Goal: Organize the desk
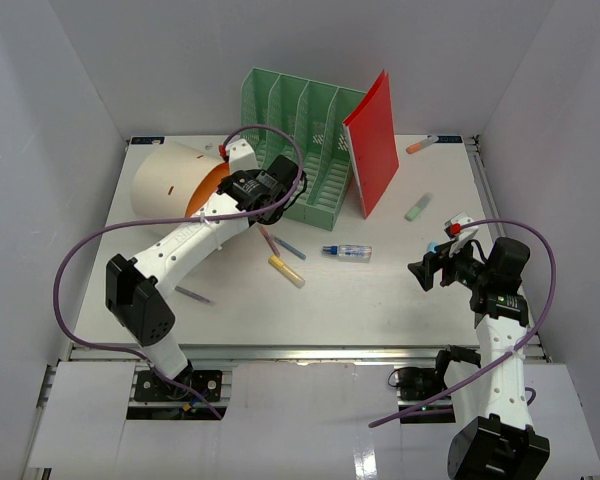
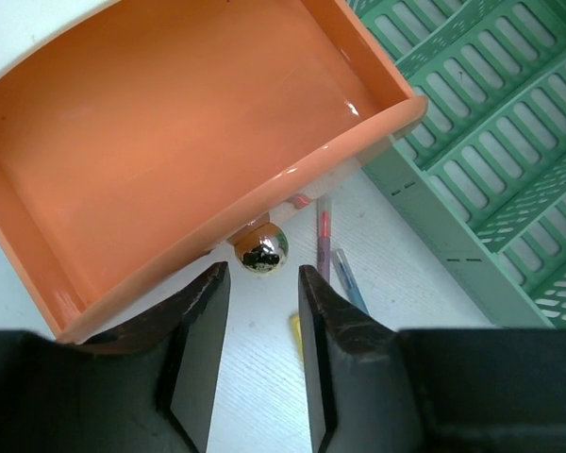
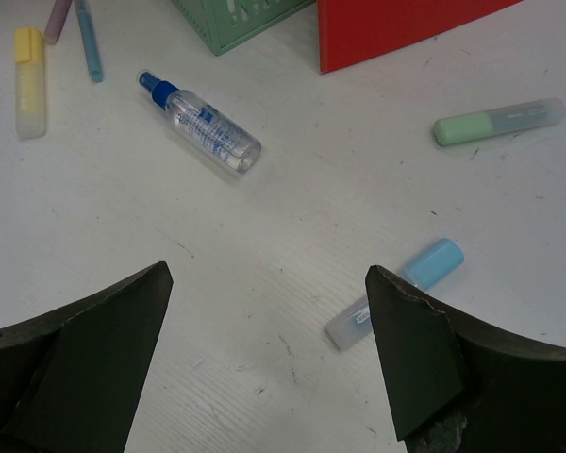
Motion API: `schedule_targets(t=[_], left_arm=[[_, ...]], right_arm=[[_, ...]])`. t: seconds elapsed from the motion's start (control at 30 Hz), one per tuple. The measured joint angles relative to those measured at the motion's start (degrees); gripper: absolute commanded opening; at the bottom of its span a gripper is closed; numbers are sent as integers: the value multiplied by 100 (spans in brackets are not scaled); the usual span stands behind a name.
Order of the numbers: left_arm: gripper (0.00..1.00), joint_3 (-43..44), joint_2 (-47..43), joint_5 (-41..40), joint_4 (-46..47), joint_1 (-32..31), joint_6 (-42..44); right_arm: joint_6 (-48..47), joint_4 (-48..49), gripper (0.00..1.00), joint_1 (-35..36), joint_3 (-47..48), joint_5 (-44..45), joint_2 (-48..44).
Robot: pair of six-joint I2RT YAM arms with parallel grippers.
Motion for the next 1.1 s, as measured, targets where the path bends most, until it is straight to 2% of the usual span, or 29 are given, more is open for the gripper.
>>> schedule_targets(t=[0.13,0.33,0.43,0.57,0.73,0.9,1.1], left_arm=[[77,-47,-163,321,377,0,426],[90,-711,-1075,1511,1501,0,1693],[93,-1184,-1711,2401,2217,0,2302],[93,-1928,-2566,3635,2823,0,2777],[92,-3443,-3576,4883,3336,-4,2684],[92,-4975,-4517,5301,3202,-7,2292],[88,-5860,-5636,5250,3205,-7,1775]], right_arm=[[0,0,90,0,0,0,0],[-1,0,90,0,0,0,0],[-8,0,91,-2,0,-16,0],[-149,-2,97,-15,-5,-222,-35],[-570,-103,98,-15,-25,-803,-124],[-847,-245,97,-15,-76,-1142,-148],[-978,-346,97,-15,-76,-1310,-53]])
